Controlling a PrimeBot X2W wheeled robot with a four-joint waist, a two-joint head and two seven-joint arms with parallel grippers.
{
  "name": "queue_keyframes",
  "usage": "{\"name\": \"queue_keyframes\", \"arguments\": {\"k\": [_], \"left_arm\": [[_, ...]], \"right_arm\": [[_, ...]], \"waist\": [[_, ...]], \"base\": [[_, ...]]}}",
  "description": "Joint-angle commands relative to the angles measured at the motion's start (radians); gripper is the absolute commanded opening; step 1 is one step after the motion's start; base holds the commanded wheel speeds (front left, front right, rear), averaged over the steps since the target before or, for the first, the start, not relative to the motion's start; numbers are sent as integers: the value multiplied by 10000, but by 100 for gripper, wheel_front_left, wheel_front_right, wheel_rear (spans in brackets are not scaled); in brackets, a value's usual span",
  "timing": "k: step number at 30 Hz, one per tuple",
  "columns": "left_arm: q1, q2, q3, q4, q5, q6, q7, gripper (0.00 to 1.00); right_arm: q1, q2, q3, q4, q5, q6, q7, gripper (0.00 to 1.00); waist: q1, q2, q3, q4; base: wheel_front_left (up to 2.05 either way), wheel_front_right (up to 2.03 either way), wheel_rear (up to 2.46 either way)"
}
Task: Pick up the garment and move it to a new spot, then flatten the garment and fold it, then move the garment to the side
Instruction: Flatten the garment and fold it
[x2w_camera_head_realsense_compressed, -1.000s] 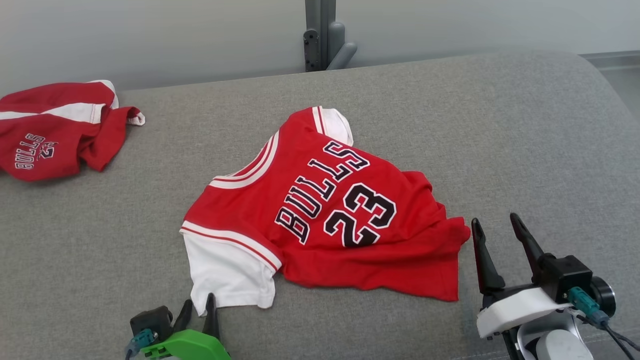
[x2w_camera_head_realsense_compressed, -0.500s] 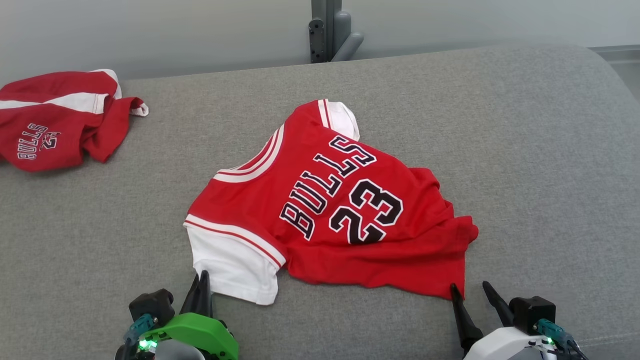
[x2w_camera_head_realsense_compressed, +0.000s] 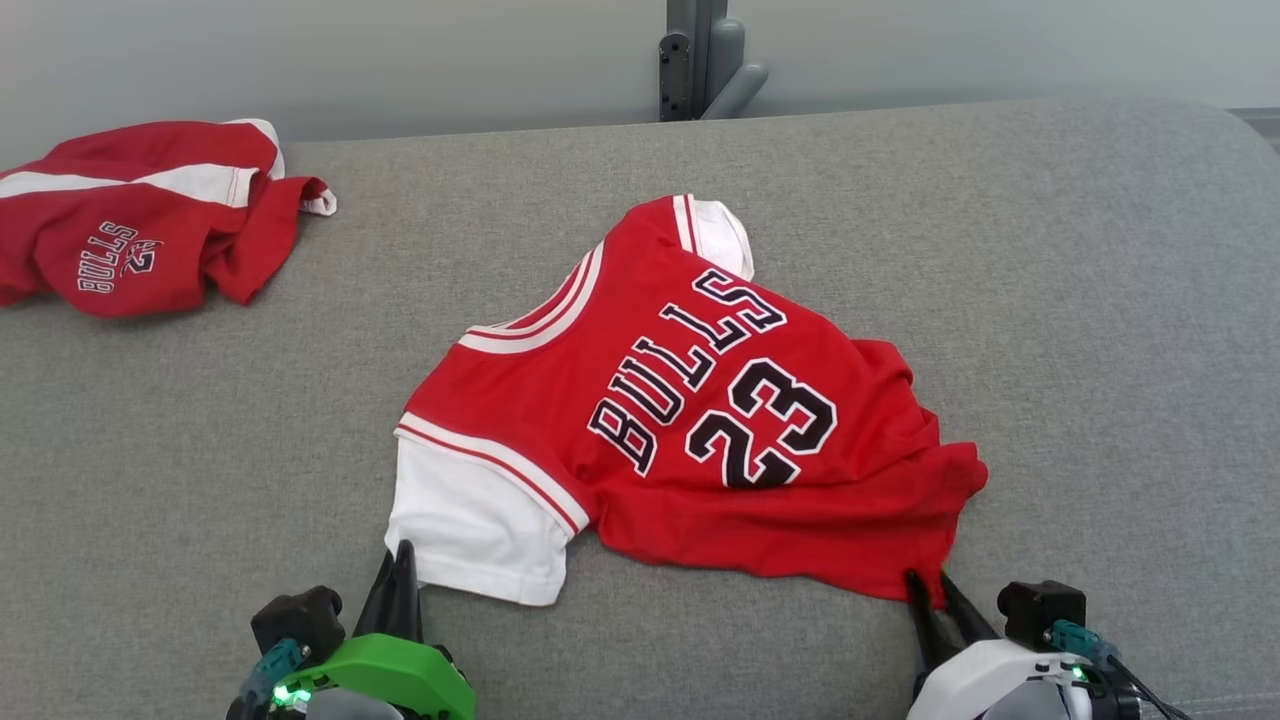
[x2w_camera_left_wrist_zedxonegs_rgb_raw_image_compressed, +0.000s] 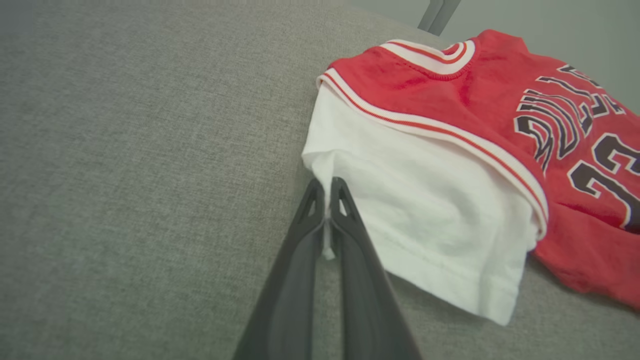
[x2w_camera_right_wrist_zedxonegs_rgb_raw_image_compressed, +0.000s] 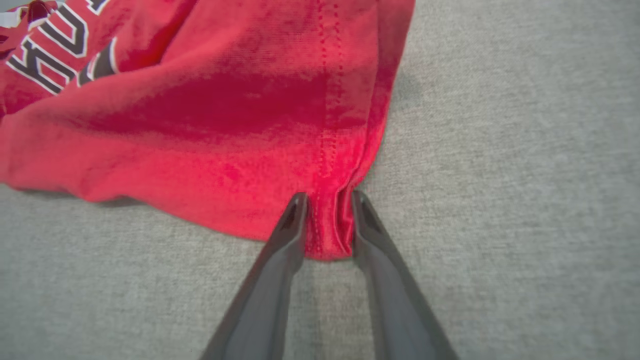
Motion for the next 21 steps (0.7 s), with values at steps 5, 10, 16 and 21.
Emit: {"name": "queue_keyframes", "arguments": {"k": [5,10,16,21], "left_arm": [[115,31,163,-367,200,7,-23,0],[144,31,365,-1121,32,-166,-24,0],[75,34,651,-2615,-432,-303,-24,0],[123,33,954,-5028,-973,-350,-24,0]], "right_arm": [[-176,64,256,200,385,4,171,0],[-366,41,103,-1025,907,4,99,0],[-408,38,-252,-2992,1498,4,99,0],[-266,41,-478,-5122,2338,4,99,0]], "waist": [[0,66,-11,-48],[0,66,-56,-181],[0,66,-172,-342],[0,66,-292,-456]], "base": [[0,0,0],[0,0,0],[0,0,0],[0,0,0]]}}
